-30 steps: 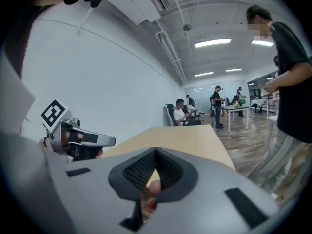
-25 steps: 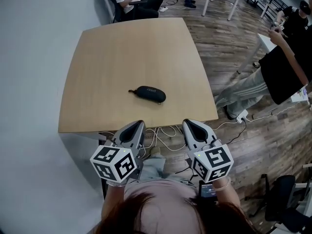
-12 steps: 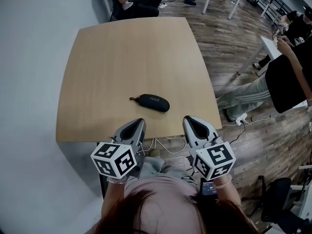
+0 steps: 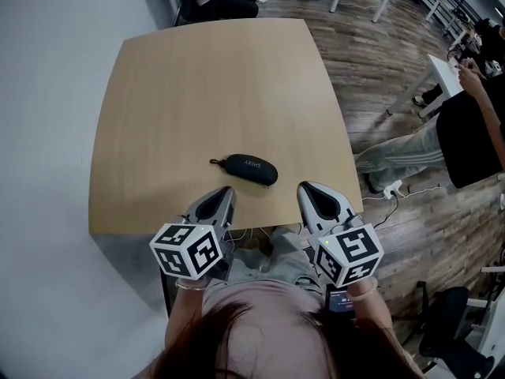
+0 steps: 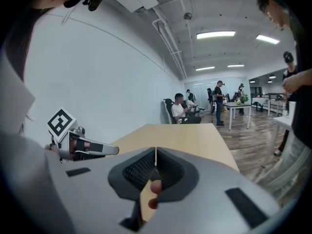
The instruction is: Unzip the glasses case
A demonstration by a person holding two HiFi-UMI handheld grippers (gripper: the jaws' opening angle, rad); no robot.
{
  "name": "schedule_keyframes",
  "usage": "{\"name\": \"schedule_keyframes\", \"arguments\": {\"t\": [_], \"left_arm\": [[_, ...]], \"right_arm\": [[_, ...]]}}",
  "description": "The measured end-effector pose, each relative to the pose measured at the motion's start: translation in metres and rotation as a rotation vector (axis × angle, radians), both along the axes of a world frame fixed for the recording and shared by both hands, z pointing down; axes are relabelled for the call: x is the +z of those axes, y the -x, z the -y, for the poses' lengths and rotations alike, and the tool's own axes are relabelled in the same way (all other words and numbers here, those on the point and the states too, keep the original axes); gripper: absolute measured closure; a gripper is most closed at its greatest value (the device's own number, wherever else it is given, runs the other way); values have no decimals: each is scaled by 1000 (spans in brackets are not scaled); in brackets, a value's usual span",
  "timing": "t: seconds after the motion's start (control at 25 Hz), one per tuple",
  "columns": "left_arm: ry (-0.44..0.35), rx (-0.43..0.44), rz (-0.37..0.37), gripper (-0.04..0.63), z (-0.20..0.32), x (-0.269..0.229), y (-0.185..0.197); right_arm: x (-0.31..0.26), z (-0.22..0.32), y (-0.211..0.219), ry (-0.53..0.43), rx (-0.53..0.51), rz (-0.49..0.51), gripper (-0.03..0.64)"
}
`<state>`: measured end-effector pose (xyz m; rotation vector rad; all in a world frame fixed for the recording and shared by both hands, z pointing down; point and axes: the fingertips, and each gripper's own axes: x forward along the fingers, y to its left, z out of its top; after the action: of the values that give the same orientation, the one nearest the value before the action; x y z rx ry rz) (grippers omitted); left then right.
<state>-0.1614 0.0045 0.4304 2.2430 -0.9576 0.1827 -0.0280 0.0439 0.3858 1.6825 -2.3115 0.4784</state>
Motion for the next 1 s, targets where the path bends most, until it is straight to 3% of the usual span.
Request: {"name": "schedule_keyframes", "arguments": {"t": [0.56,1.0], "left_arm": [[138,-153,30,561,34,51,-21],[306,-291,31,497,48,107,-35]], "right_arm": [[12,58,-34,33,-147,5,600],[21,92,-60,68,-249,-2,600]]}}
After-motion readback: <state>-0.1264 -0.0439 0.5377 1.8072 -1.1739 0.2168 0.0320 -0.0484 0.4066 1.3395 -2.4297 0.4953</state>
